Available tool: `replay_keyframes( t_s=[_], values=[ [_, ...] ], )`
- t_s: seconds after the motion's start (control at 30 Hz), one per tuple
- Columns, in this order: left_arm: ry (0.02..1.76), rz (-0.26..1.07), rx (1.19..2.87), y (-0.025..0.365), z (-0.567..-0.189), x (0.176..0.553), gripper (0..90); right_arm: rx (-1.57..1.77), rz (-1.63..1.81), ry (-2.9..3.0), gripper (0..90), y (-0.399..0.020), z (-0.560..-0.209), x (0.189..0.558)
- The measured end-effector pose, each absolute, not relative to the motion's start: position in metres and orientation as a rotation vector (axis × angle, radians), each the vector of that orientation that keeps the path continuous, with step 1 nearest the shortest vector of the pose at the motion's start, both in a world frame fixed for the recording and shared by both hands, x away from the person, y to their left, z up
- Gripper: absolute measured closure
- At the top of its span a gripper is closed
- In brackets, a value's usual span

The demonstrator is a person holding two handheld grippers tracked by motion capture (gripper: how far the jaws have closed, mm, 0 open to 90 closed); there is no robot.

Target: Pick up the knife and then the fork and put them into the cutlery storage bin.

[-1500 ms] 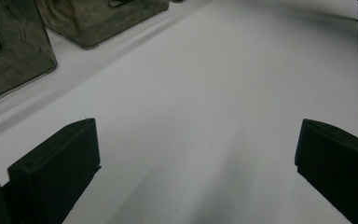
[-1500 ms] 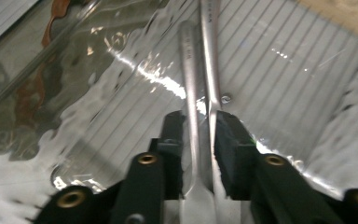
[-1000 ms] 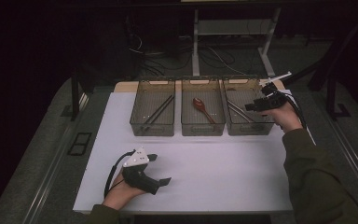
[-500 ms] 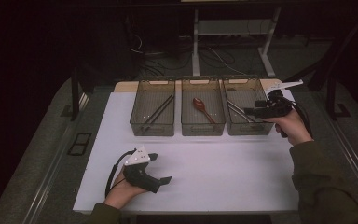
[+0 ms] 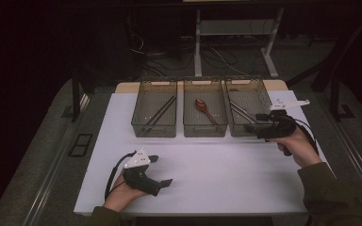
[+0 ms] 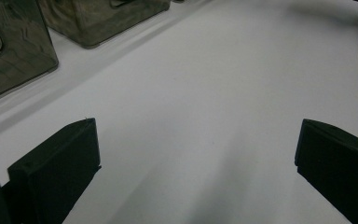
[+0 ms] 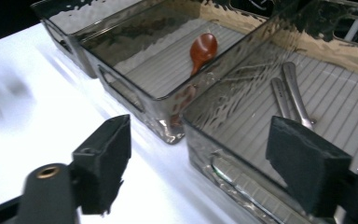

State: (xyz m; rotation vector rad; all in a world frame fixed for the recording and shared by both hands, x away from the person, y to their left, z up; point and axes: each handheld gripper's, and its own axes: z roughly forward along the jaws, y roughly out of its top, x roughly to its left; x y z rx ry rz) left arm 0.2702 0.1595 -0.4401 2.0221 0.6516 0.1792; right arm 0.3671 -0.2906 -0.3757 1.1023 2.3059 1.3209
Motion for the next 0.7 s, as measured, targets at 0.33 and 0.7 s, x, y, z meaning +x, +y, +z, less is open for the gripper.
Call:
replay_keyframes(
  t_s=[0.33, 0.7],
  values=[
    [0.646, 0.183, 2.024, 0.161, -0.439, 0.268, 0.0, 0.994, 1.393, 2.293, 18.4, -0.282, -0.381, 0.329],
    [0.648, 0.186, 2.018, 0.161, -0.438, 0.267, 0.0, 0.985, 1.388, 2.305, 15.4, -0.280, -0.411, 0.298]
  ],
)
